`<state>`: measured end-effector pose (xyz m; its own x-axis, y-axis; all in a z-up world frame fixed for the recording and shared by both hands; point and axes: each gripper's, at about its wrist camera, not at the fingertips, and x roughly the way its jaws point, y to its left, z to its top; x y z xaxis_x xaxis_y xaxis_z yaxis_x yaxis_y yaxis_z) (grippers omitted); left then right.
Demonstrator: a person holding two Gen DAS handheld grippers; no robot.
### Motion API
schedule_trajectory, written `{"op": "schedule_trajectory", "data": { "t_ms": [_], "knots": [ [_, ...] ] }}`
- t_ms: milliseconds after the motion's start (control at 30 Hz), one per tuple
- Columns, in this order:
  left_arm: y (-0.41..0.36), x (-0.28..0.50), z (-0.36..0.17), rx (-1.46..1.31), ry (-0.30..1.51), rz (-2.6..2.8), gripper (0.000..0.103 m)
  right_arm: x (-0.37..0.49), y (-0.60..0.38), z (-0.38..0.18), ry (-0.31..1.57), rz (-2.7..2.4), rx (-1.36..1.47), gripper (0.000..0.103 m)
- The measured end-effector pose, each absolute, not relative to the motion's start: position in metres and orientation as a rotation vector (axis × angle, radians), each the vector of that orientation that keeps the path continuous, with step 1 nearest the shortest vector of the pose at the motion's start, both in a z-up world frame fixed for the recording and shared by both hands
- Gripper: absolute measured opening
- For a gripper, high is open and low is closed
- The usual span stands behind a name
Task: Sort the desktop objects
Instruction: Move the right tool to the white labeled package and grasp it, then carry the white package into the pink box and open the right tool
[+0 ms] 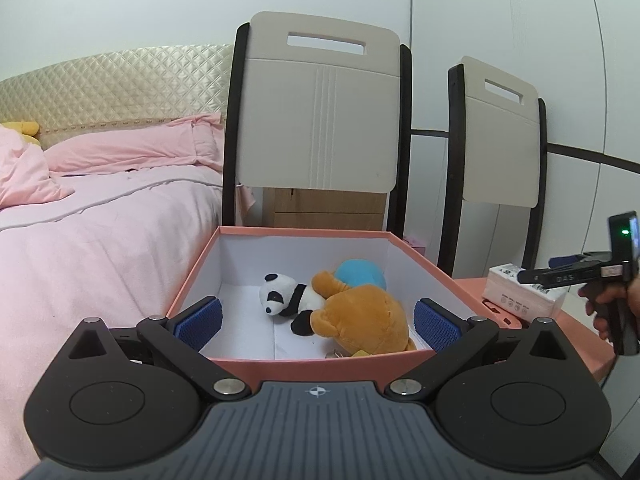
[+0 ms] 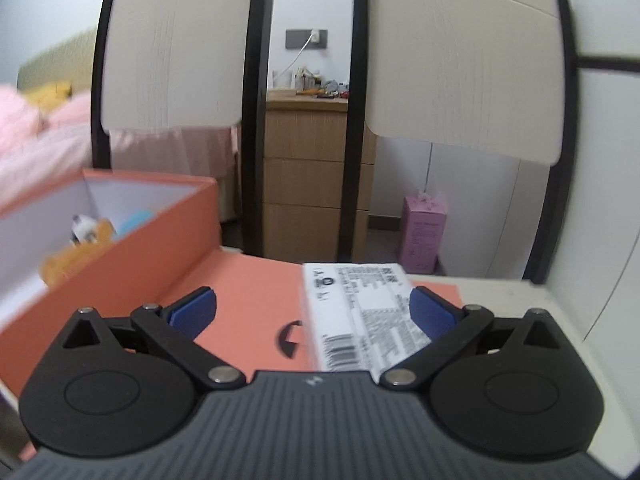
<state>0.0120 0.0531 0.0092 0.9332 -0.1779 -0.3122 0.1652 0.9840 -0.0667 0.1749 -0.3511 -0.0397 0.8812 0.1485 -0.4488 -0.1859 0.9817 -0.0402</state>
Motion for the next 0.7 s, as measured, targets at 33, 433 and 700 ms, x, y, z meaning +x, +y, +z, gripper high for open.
{"op": "schedule_trajectory", "data": {
  "t_ms": [33,433,700],
  "knots": [
    [0.053,0.012,0.009,-0.041,0.325,-0.177,0.103,0.18,-0.352,-0.043,0.473,0.17,-0.088,0.103],
    [0.054,0.014,0.009,-0.052,0.339,-0.186,0.103,0.216,-0.367,-0.073,0.595,0.052,-0.103,0.103],
    [0.053,0.013,0.009,-0.051,0.332,-0.188,0.103,0.216,-0.38,-0.08,0.621,0.061,-0.023,0.099]
  ]
}}
